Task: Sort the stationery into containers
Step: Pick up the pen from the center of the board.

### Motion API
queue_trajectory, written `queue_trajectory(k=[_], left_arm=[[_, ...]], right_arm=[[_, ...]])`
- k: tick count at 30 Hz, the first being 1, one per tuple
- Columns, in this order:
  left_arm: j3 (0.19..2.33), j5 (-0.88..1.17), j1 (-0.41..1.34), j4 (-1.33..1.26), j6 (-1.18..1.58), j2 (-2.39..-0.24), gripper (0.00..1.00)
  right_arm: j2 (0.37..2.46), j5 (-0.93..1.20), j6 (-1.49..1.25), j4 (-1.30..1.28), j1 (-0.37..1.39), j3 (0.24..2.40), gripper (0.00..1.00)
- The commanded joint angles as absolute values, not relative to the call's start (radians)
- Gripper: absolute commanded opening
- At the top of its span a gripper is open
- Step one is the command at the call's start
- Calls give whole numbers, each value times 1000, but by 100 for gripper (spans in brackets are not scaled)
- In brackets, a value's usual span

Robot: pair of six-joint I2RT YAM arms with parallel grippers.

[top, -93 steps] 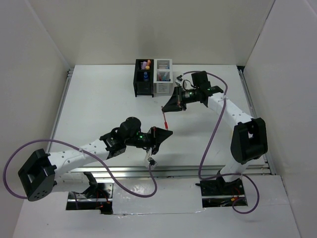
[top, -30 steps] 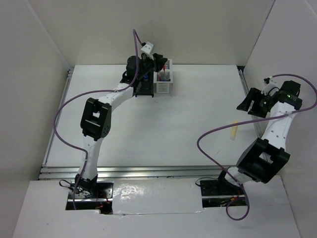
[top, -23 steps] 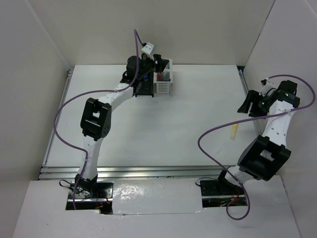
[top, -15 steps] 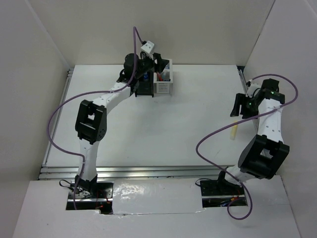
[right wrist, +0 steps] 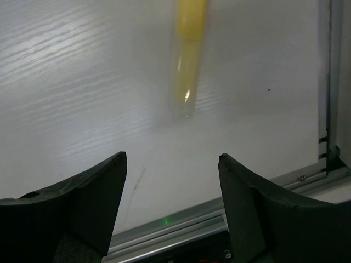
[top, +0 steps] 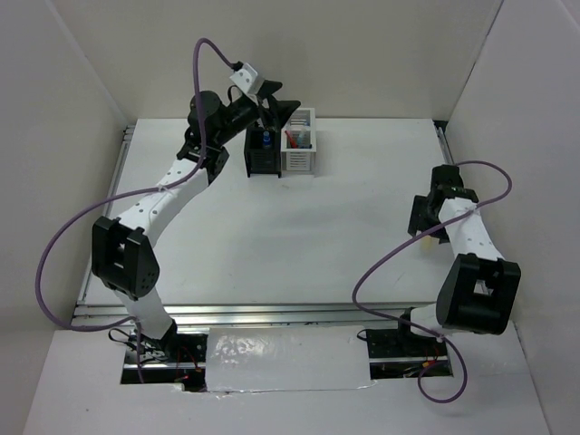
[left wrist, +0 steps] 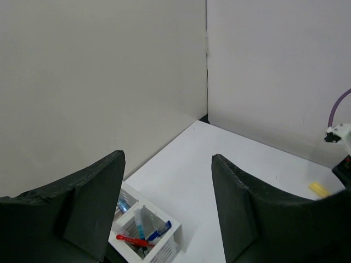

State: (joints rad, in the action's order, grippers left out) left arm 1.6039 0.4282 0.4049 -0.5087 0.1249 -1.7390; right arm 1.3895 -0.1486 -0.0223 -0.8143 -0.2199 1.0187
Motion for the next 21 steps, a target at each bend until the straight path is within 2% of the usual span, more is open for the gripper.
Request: queue_trajectory(k=[1, 9, 21], left_arm=[[1582, 469, 411, -482, 103, -1701, 77], [1545, 483, 417, -448, 100, -1657, 79], [1562, 506, 430, -434, 103, -1655, 80]], right_arm=[[1370, -316, -118, -707, -210, 996, 74], [1430, -327, -129, -617, -224, 940, 73], [1644, -305, -158, -581, -244, 1043, 70]])
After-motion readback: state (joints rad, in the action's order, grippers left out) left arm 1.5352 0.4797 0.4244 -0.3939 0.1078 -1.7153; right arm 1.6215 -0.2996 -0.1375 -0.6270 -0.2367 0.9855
